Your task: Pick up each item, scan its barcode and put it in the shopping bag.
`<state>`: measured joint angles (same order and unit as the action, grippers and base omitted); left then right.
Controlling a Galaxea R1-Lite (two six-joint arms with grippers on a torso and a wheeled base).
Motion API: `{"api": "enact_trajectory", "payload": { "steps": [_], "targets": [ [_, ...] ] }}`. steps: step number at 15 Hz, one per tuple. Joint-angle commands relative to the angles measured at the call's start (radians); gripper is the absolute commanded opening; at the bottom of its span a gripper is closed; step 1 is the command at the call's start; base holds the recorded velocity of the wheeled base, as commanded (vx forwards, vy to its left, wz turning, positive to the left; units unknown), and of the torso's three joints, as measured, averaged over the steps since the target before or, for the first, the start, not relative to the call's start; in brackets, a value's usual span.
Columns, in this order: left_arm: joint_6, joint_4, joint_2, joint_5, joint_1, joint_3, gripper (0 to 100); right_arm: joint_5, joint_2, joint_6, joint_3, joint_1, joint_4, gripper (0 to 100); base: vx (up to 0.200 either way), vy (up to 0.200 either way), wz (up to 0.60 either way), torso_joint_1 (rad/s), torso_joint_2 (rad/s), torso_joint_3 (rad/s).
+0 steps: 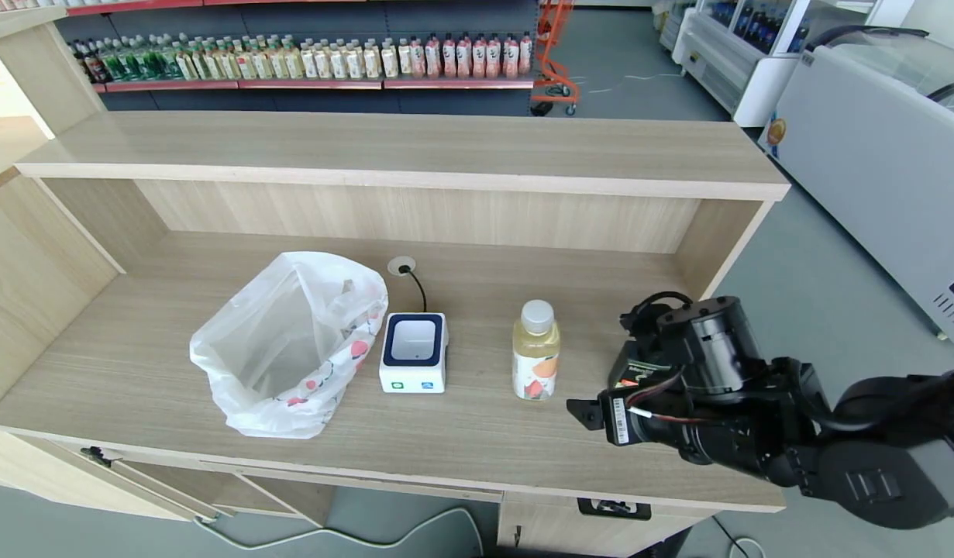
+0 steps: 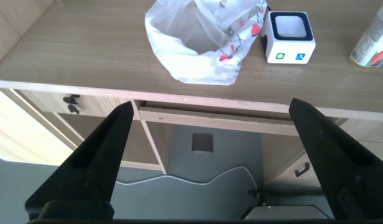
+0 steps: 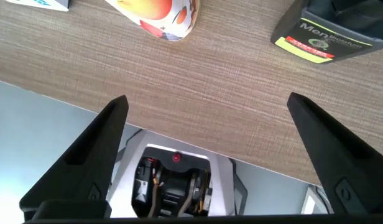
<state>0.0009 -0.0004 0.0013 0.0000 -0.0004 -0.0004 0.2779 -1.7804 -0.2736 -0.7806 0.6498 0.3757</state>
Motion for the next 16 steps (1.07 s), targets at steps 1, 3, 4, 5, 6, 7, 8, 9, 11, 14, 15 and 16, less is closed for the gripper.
{"api": "enact_trajectory", "payload": {
  "steps": [1,3,4,5,6,7,8,9,11,14,15,16],
  "targets": [
    [-0.001,0.000,0.000,0.000,-0.001,-0.001,100,0.061,-0.125,0.001,-0.031,0.041,0.049,100,0.000,0.000,0.00,0.000,0.00,0.000],
    [0.001,-0.001,0.000,0.000,0.000,0.000,100,0.095,-0.174,0.002,-0.055,0.071,0.109,100,0.000,0.000,0.00,0.000,0.00,0.000],
    [0.001,-0.001,0.000,0.000,0.000,0.000,100,0.098,-0.195,0.016,-0.072,0.077,0.132,100,0.000,0.000,0.00,0.000,0.00,0.000],
    [0.001,-0.001,0.000,0.000,0.000,0.000,100,0.098,-0.209,0.025,-0.078,0.076,0.150,100,0.000,0.000,0.00,0.000,0.00,0.000],
    [0.001,-0.001,0.000,0.000,0.000,0.000,100,0.098,-0.226,0.033,-0.086,0.076,0.187,100,0.000,0.000,0.00,0.000,0.00,0.000],
    [0.001,-0.001,0.000,0.000,0.000,0.000,100,0.098,-0.240,0.033,-0.100,0.076,0.218,100,0.000,0.000,0.00,0.000,0.00,0.000],
    [0.001,0.000,0.000,0.000,0.000,0.000,100,0.098,-0.257,0.042,-0.115,0.076,0.246,100,0.000,0.000,0.00,0.000,0.00,0.000],
    [0.001,-0.001,0.000,0.000,-0.001,0.000,100,0.098,-0.275,0.057,-0.135,0.074,0.272,100,0.000,0.000,0.00,0.000,0.00,0.000],
    [-0.001,-0.001,0.000,0.000,0.000,-0.001,100,0.098,-0.313,0.094,-0.169,0.074,0.344,100,0.000,0.000,0.00,0.000,0.00,0.000],
    [0.001,0.000,0.000,0.000,-0.001,-0.001,100,0.096,-0.346,0.148,-0.173,0.076,0.408,100,0.000,0.000,0.00,0.000,0.00,0.000],
    [0.001,-0.001,0.000,0.000,0.000,0.000,100,0.096,-0.366,0.169,-0.180,0.077,0.425,100,0.000,0.000,0.00,0.000,0.00,0.000],
    [-0.001,0.000,0.000,0.000,0.000,-0.001,100,0.098,-0.376,0.182,-0.190,0.077,0.434,100,0.000,0.000,0.00,0.000,0.00,0.000]
  ]
}}
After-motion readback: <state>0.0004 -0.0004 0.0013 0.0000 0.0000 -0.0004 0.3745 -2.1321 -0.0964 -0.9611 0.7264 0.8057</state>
